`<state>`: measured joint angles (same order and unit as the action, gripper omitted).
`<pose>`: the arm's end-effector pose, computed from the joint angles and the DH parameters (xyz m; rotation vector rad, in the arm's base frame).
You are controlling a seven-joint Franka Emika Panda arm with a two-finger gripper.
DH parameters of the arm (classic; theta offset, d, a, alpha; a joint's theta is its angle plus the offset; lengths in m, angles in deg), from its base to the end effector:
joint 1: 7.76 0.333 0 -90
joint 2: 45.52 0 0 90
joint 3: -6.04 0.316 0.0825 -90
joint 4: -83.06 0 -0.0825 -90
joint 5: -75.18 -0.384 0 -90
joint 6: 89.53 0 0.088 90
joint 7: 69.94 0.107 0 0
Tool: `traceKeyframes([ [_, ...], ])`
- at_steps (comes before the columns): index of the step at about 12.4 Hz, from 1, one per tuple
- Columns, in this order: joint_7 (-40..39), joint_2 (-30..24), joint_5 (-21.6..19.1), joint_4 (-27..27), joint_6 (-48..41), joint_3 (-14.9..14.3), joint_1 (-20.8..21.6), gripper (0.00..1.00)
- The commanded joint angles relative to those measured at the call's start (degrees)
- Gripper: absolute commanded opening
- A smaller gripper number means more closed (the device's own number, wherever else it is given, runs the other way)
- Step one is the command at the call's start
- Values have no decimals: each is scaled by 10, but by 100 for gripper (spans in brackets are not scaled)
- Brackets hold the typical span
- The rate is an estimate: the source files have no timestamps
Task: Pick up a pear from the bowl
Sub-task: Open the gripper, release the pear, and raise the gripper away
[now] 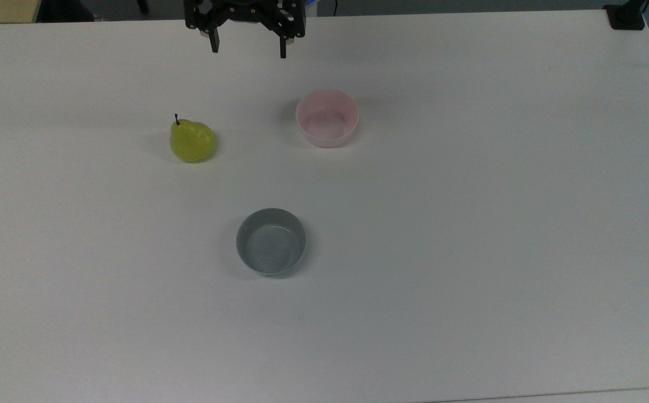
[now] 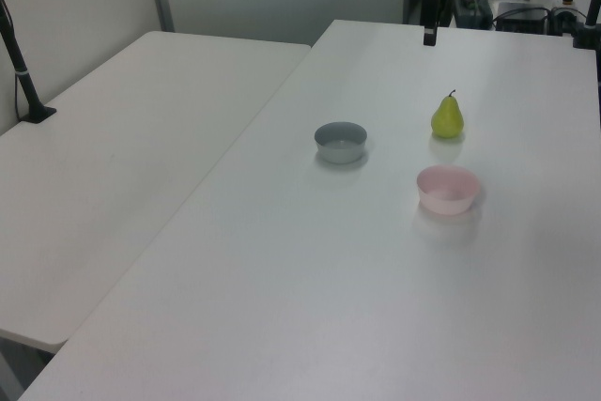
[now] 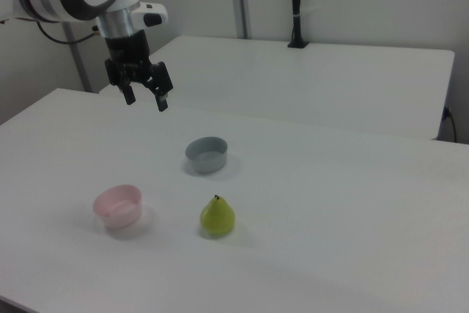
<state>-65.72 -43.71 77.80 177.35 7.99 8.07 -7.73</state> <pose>0.5735 0.0160 0.5828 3.0980 -0.0500 0.0421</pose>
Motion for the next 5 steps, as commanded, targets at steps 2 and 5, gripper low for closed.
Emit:
traceKeyframes([
  [2, 5, -9, -17, -15, -38, -4, 6, 100],
  [5, 8, -9, -17, -21, -51, -4, 7, 100],
])
